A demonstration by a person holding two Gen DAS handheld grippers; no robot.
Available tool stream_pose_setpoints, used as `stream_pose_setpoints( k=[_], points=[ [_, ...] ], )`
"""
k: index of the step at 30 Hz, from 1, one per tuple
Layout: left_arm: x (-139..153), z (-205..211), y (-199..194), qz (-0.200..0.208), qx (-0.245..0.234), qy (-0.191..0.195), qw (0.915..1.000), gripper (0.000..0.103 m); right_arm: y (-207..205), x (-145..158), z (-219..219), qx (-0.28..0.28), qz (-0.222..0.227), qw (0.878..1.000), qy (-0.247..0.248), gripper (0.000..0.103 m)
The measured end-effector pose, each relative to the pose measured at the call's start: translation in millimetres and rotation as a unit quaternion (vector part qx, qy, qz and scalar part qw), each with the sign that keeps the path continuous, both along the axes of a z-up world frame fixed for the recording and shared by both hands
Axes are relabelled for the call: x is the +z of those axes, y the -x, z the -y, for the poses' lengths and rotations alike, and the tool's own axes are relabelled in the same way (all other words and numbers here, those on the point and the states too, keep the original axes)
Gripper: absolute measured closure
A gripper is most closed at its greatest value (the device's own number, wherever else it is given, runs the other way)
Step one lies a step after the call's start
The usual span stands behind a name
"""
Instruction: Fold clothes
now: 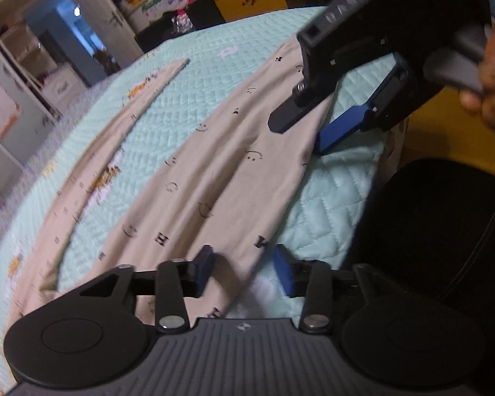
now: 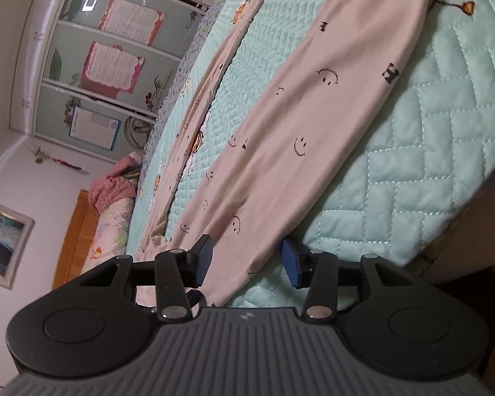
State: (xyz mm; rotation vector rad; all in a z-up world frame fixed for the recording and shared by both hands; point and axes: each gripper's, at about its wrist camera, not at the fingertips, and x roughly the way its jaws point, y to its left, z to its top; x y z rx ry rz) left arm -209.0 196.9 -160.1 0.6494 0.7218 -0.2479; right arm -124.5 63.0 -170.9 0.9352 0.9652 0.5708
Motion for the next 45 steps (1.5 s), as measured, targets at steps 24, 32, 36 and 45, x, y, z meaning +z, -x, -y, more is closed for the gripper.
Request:
stream_pose_setpoints(
  k=[24, 32, 36, 45],
  points=[
    [15.1, 7.2, 0.3, -0.044, -0.036, 0.013, 0.9983, 0.101, 2.2, -22.1, 31.4, -0.107, -0.032, 0.991, -0.069, 0.102],
    [5.5, 10.3, -3.0, -0.051, -0.04, 0.0, 0.9979, 0.101, 7.7, -14.3, 34.0, -0.1, -0.004, 0.995, -0.005, 0.101],
    [5.6, 7.5, -3.5, -0.052, -0.038, 0.009, 0.9979, 0.1, 4.2, -12.2, 52.3, -0.13, -0.007, 0.991, -0.015, 0.09],
    [7.3, 1.8, -8.9, -0.066, -0.03, 0.031, 0.9969, 0.1, -30.8, -10.8, 109.4, -0.242, 0.009, 0.97, -0.015, 0.064]
  ],
)
